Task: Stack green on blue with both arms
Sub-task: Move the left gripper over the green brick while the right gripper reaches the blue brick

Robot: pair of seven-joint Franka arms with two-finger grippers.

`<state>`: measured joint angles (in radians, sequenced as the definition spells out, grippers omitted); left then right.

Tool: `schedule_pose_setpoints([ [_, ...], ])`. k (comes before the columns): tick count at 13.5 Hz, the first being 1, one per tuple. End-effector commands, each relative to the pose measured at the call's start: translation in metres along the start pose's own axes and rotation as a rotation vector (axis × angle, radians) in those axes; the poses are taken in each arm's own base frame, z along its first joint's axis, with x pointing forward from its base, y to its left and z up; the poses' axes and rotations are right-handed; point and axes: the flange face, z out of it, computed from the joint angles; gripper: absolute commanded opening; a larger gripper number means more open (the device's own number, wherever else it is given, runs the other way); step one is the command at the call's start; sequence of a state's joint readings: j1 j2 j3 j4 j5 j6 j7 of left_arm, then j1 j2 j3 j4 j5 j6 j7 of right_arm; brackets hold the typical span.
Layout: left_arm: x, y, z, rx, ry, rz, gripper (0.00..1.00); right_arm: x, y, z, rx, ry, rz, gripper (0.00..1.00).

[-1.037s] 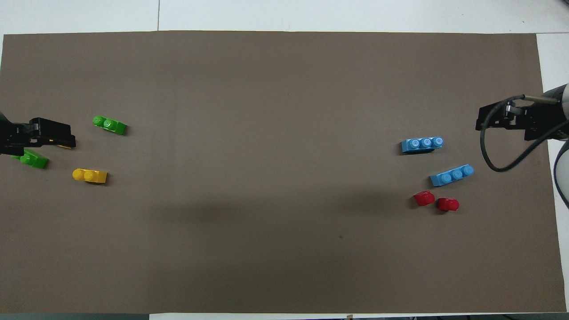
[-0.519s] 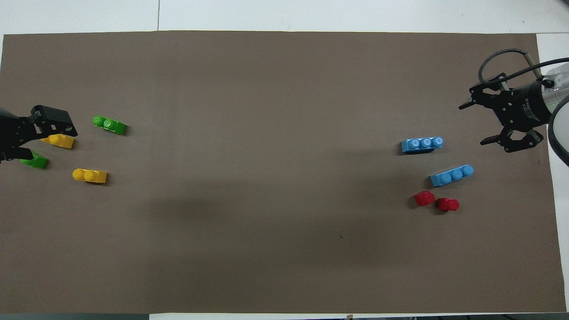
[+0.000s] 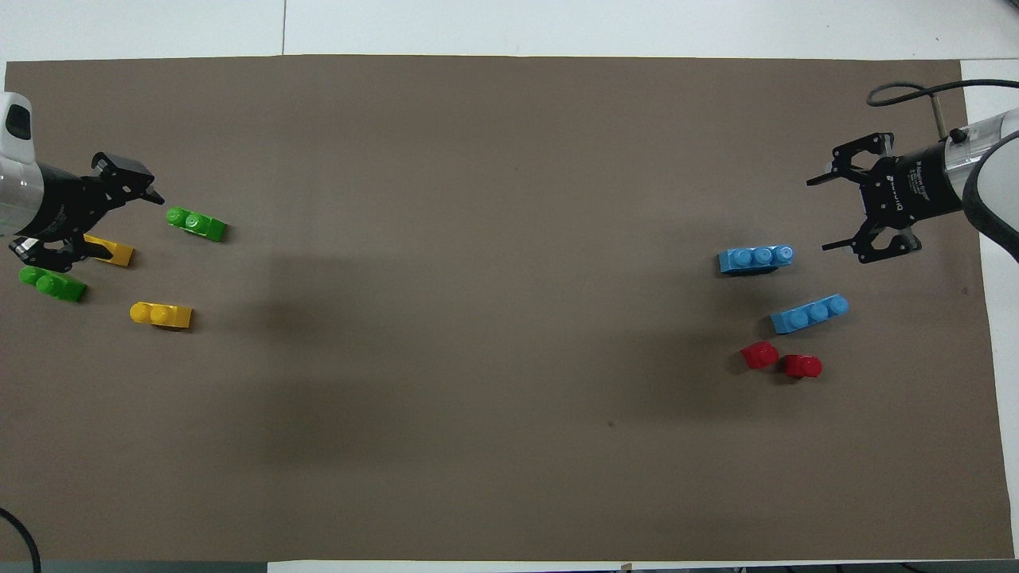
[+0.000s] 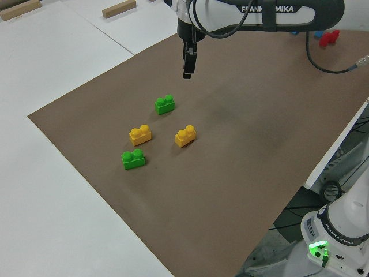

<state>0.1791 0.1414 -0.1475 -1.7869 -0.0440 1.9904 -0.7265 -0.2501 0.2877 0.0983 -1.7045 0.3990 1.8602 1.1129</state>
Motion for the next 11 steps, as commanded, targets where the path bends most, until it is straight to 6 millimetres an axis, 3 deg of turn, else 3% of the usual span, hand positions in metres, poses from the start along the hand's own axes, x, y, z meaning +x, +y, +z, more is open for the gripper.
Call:
schedule_pose_setpoints([
  [1, 0.026, -0.005, 0.026, -0.041, 0.005, -0.166, 1.00, 0.028, -0.003, 0.033, -0.014, -0.054, 0.061, 0.87],
  [4, 0.039, -0.004, 0.057, -0.061, -0.012, -0.307, 1.00, 0.036, 0.000, 0.055, -0.041, -0.064, 0.070, 0.87],
  [7, 0.046, -0.002, 0.092, -0.040, -0.037, -0.340, 1.00, 0.045, 0.008, 0.078, -0.043, -0.104, 0.072, 0.88],
  [11, 0.052, 0.005, 0.117, -0.032, -0.037, -0.379, 1.00, 0.053, 0.017, 0.096, -0.054, -0.119, 0.069, 0.88],
])
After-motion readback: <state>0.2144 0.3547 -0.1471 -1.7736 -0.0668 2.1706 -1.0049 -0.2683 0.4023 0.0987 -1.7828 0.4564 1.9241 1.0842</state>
